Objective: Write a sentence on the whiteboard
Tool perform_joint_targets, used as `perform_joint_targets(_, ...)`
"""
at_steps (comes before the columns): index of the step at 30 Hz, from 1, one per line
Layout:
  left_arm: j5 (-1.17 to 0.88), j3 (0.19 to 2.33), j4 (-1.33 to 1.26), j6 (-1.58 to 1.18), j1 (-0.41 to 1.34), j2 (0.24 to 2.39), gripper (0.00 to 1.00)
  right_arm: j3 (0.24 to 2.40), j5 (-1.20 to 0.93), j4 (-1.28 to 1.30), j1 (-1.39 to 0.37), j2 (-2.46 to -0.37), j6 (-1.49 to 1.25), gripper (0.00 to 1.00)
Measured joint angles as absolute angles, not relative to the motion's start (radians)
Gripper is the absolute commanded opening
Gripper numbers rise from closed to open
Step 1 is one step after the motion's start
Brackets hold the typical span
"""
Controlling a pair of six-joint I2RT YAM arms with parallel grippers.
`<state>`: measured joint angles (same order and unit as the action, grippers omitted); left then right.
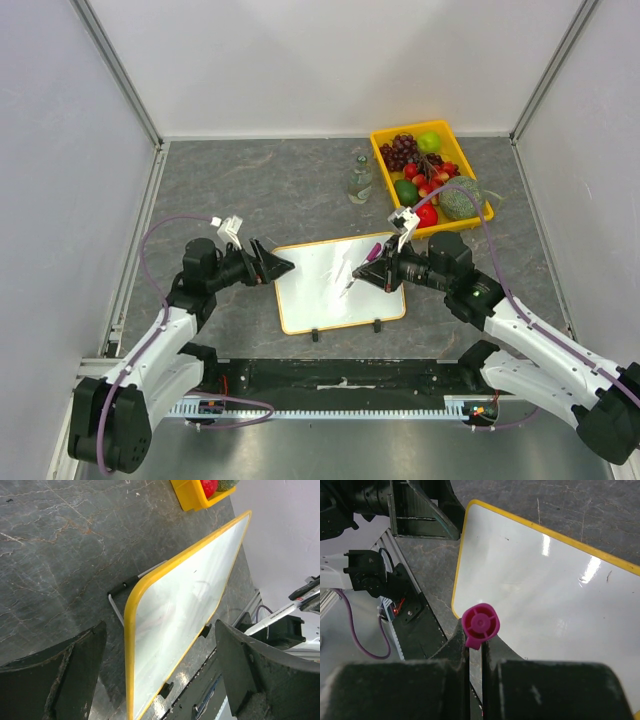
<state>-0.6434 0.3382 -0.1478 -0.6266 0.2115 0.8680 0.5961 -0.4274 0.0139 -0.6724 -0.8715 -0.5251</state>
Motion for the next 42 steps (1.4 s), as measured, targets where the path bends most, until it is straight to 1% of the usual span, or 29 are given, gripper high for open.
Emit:
perform_joint_targets(16, -0.649, 0.264, -0.152, -0.629, 0.212, 0.853, 0.92, 0.562, -0.443, -0.055, -0.672, -0.87, -0.557, 0.0)
perform_joint_targets(29, -0.658, 0.242, -0.181, -0.632, 0.212, 0.887, 0.88, 0.531, -0.446, -0.068, -0.672, -0.86, -0.566, 0.0)
perform_joint_targets(35, -0.665, 0.228, -0.237, -0.641, 0.212, 0.916, 0.84, 0.531, -0.443, -0.089, -0.672, -0.862, -0.576, 0.0)
perform_joint_targets(42, -0.713, 0.204, -0.31, -0.649, 0.212, 0.927, 0.75, 0.534, -0.444, -0.141, -0.694, -0.928, -0.577, 0.0)
